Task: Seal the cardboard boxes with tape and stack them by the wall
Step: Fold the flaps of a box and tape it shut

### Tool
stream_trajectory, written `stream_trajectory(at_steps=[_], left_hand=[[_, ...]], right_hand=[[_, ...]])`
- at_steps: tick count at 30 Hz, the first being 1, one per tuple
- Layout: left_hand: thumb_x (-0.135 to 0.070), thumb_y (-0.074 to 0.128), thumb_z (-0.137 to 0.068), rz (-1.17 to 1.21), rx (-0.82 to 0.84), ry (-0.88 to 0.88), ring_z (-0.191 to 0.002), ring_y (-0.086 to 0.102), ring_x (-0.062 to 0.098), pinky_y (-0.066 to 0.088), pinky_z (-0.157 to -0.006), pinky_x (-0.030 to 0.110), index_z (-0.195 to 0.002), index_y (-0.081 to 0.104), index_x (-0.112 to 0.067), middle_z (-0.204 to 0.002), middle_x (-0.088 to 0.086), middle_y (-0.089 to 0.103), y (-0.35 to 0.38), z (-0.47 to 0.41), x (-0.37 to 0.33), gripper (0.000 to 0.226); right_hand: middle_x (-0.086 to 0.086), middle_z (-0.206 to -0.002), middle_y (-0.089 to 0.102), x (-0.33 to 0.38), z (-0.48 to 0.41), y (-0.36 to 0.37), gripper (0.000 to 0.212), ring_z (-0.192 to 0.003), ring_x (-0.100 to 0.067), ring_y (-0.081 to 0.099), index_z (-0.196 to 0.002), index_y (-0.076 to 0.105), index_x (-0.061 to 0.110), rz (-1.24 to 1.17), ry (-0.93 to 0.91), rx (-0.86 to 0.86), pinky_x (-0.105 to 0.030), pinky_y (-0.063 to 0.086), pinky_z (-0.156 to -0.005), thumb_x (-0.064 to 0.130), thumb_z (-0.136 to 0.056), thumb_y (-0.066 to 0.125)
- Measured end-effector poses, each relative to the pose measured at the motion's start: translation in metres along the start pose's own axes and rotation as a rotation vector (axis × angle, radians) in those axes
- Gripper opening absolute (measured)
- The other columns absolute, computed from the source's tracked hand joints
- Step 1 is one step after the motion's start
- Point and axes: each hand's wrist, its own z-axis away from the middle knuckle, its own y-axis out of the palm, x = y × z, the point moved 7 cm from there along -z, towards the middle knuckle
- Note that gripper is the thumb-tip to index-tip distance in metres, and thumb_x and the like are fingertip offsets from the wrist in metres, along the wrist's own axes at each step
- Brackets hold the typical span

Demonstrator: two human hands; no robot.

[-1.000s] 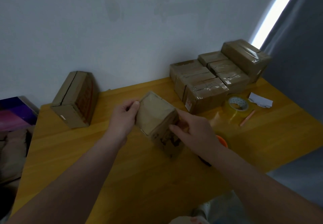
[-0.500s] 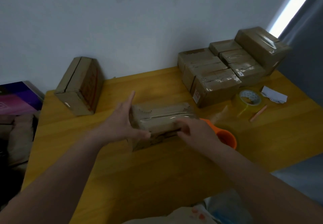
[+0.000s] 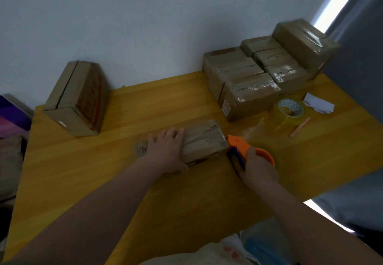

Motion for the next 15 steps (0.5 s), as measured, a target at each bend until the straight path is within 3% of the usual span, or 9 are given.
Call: stream_trajectory(at_steps=[4, 7, 9, 12, 15], left_hand=[[-0.047, 0.077, -0.073, -0.052, 0.034, 0.004, -0.145, 0.011, 0.03, 0.015, -0.116, 0.057, -0.152, -0.012, -0.017, -0.159, 0.004, 0.005, -0.006, -0.013, 0.0, 0.123], [-0.032, 0.081, -0.072, -0.184, 0.093, 0.049, -0.145, 0.011, 0.029, 0.017, -0.116, 0.054, -0.152, -0.007, -0.016, -0.158, 0.005, 0.006, -0.013, -0.015, 0.001, 0.12], [-0.024, 0.08, -0.075, -0.263, 0.084, 0.119, -0.145, 0.009, 0.03, 0.02, -0.115, 0.054, -0.152, -0.001, -0.02, -0.158, 0.003, 0.008, -0.018, -0.017, -0.003, 0.112], [-0.021, 0.064, -0.089, -0.434, 0.016, 0.253, -0.147, -0.001, 0.033, 0.02, -0.114, 0.055, -0.152, -0.002, -0.034, -0.16, 0.001, -0.007, -0.024, -0.017, -0.015, 0.092], [-0.025, 0.061, -0.091, -0.618, -0.051, 0.328, -0.146, -0.014, 0.034, 0.014, -0.116, 0.056, -0.147, -0.015, -0.043, -0.156, 0.005, -0.028, -0.025, -0.013, -0.024, 0.097]], right_hand=[[0.001, -0.085, 0.054, -0.001, 0.002, -0.022, 0.039, -0.073, -0.02, 0.056, -0.128, 0.035, 0.017, -0.178, -0.026, -0.101, -0.034, 0.047, -0.057, 0.023, -0.096, 0.056], [-0.008, -0.114, 0.059, -0.005, 0.0, -0.046, 0.039, -0.096, -0.027, 0.06, -0.135, 0.038, 0.016, -0.476, -0.032, -0.186, -0.043, 0.053, -0.072, 0.021, -0.099, 0.051], [-0.011, -0.121, 0.056, -0.006, 0.0, -0.062, 0.036, -0.1, -0.027, 0.058, -0.136, 0.039, 0.014, -0.71, -0.036, -0.212, -0.044, 0.053, -0.075, 0.016, -0.101, 0.045], [-0.007, -0.112, 0.054, -0.007, 0.005, -0.081, 0.032, -0.085, -0.017, 0.056, -0.133, 0.042, 0.014, -0.958, -0.041, -0.209, -0.029, 0.044, -0.059, 0.014, -0.101, 0.044], [-0.001, -0.109, 0.057, -0.006, 0.012, -0.093, 0.042, -0.084, -0.009, 0.058, -0.127, 0.044, 0.02, -1.049, -0.091, -0.196, -0.028, 0.049, -0.066, 0.025, -0.091, 0.066]])
